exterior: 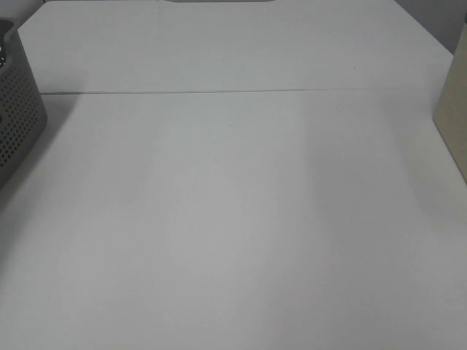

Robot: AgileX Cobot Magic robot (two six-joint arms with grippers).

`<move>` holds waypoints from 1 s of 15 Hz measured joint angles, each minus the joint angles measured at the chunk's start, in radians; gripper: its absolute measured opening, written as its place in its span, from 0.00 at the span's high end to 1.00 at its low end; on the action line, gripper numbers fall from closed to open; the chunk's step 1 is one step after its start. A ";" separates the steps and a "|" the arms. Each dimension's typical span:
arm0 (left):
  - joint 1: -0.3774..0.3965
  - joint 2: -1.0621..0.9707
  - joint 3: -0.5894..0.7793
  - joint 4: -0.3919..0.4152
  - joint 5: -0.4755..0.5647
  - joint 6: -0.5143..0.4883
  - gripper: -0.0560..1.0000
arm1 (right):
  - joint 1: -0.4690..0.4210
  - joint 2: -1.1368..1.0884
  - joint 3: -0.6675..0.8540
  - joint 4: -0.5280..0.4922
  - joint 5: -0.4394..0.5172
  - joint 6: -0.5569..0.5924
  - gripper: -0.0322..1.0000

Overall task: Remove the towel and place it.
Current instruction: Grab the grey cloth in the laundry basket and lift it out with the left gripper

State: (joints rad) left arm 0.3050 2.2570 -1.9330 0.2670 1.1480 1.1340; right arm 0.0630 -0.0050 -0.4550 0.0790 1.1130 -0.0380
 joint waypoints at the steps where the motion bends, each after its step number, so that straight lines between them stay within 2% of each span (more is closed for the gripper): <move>1: 0.000 0.000 0.000 -0.001 -0.004 0.000 0.78 | 0.000 0.000 0.000 0.000 0.000 0.000 0.34; 3: 0.000 0.000 0.000 -0.005 0.001 -0.001 0.92 | 0.000 0.000 0.000 0.000 0.000 0.000 0.34; 4: 0.000 -0.006 -0.001 -0.006 0.045 -0.002 0.95 | 0.000 0.000 0.000 0.000 0.000 0.000 0.34; 6: 0.000 -0.064 -0.020 -0.025 0.055 -0.058 0.95 | 0.000 0.000 0.000 0.000 0.000 0.000 0.34; 10: -0.031 -0.286 -0.035 -0.152 0.058 -0.191 0.95 | 0.000 0.000 0.000 0.000 0.000 0.000 0.34; 12: -0.079 -0.423 -0.035 -0.209 0.061 -0.223 0.95 | 0.000 0.000 0.000 0.000 0.000 0.000 0.34; 15: -0.170 -0.610 -0.035 -0.219 0.062 -0.250 0.95 | 0.000 0.000 0.000 0.000 0.000 0.000 0.34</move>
State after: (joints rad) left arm 0.1350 1.6470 -1.9680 0.0480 1.2100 0.8840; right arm 0.0630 -0.0050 -0.4550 0.0790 1.1130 -0.0380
